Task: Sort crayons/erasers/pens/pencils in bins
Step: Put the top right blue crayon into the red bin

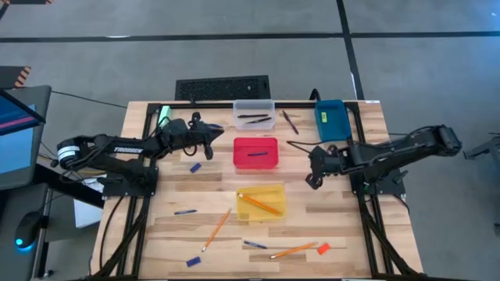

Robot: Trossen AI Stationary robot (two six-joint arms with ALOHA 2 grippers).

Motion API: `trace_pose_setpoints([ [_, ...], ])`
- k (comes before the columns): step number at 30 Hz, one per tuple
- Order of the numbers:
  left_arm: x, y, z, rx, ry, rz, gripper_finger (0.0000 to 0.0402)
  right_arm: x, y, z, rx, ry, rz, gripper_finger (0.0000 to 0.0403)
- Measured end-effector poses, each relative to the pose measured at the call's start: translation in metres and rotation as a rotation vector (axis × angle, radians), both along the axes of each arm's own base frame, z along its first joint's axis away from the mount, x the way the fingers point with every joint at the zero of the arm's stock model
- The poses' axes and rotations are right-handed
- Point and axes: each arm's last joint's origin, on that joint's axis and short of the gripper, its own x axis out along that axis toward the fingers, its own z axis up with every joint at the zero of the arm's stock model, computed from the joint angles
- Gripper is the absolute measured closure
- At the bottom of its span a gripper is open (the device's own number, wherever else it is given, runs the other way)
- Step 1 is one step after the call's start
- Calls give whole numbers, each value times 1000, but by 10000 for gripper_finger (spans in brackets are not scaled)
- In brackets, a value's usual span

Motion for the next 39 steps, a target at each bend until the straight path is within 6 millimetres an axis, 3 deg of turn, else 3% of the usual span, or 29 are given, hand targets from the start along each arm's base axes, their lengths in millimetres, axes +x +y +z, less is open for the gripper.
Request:
trace_pose_setpoints([
  [12,-1,2,-12,-107,241,-10,401,-9,-12,-17,17,-64,73,399],
  [16,-1,1,-14,-120,297,-7,401,-21,-14,-14,75,-44,-49,385],
  [22,-1,1,-14,-131,303,31,401,-40,-22,-26,131,146,-338,335],
  [32,-1,2,-13,-125,296,40,402,-33,-44,-43,108,288,-444,266],
  [39,-2,1,-15,-135,312,40,401,-35,-65,-47,111,306,-497,257],
])
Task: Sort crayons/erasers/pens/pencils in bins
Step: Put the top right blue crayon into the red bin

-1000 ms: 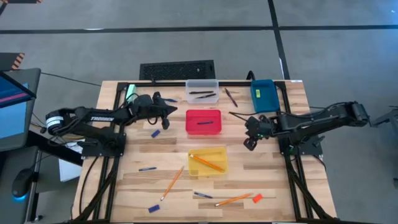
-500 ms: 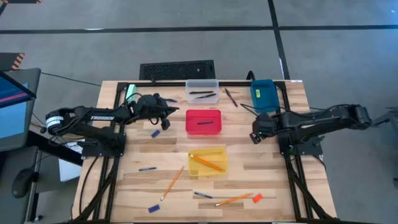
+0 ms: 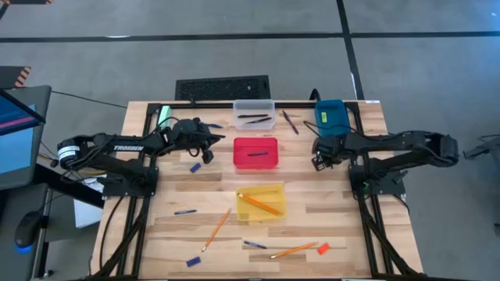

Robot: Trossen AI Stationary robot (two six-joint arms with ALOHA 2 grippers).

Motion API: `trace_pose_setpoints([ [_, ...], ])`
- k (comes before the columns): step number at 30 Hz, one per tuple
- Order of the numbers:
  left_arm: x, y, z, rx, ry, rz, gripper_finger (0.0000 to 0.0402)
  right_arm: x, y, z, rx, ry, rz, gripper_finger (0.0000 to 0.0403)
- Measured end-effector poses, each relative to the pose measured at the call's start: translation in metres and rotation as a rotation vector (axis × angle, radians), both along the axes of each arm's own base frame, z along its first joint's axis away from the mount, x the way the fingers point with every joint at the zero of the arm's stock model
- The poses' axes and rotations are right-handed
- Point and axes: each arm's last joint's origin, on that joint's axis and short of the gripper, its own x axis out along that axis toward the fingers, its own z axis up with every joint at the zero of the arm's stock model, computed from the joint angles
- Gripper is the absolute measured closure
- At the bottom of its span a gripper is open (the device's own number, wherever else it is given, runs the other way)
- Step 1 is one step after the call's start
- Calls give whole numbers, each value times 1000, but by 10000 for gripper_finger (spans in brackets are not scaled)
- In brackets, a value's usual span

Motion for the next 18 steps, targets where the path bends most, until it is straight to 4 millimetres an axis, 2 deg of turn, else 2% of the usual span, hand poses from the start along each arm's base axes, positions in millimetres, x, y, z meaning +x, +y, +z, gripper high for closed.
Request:
trace_pose_setpoints([
  [8,-1,0,-2,-8,16,0,402,-15,-14,-24,41,-32,-77,269],
  [13,-1,0,-2,-8,17,-1,402,-18,-16,-29,54,-59,-98,273],
  [18,-1,-1,-2,-8,17,-2,401,-17,-15,-29,58,-62,-89,303],
])
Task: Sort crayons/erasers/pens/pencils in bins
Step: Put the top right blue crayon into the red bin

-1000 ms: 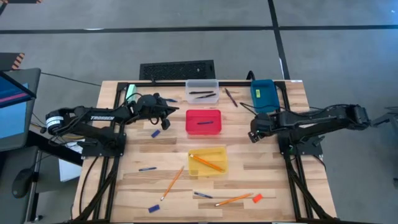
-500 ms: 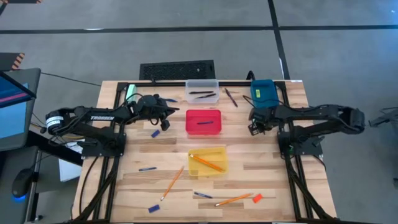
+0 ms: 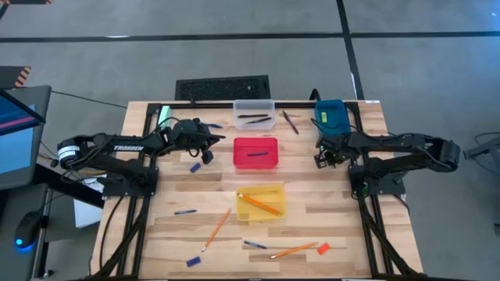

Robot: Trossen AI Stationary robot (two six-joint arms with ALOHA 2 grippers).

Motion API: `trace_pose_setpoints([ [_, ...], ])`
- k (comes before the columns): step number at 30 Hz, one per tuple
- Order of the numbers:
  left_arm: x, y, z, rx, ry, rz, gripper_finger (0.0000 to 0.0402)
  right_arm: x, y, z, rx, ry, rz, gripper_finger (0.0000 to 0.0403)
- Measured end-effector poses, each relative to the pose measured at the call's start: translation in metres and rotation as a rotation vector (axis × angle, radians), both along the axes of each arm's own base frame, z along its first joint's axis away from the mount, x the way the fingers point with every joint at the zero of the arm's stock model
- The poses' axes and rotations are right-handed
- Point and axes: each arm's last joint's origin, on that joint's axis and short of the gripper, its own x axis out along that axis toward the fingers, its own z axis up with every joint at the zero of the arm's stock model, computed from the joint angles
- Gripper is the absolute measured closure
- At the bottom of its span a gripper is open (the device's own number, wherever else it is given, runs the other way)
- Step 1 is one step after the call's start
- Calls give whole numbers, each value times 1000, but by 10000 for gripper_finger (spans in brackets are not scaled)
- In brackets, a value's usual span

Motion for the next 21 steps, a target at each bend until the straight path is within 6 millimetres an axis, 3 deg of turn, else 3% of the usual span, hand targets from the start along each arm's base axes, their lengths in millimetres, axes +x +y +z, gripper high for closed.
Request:
trace_pose_setpoints([
  [7,0,0,0,-4,2,-4,401,1,1,0,16,-10,9,337],
  [21,0,-1,-1,-5,4,-5,401,2,2,-1,47,-27,39,339],
])
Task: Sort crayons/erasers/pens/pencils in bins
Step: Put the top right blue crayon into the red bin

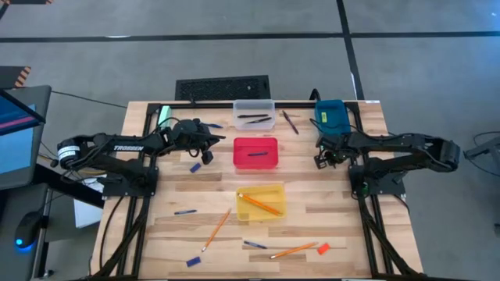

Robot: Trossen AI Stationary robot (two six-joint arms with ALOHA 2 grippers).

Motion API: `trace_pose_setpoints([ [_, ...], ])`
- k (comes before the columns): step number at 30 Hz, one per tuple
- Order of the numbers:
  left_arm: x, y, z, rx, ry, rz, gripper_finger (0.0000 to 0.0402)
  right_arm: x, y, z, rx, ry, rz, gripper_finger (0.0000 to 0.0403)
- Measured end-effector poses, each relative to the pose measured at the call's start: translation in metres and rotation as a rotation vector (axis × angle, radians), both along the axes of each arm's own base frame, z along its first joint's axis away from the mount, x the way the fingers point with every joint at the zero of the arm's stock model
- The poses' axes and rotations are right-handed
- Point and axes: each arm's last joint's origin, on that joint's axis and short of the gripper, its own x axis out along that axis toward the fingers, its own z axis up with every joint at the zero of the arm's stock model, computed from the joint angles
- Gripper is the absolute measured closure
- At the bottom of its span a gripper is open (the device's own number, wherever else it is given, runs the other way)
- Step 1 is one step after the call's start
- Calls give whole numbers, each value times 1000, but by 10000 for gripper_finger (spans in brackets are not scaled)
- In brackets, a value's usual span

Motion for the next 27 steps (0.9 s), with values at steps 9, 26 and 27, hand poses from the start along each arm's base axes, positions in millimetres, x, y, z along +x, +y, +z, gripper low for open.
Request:
trace_pose_setpoints([
  [9,0,0,0,1,1,0,402,1,0,1,7,-7,24,353],
  [26,-1,0,-1,-4,12,-1,402,11,-2,12,44,-64,122,380],
  [27,-1,0,-1,-4,12,-1,401,11,-2,12,44,-64,123,382],
])
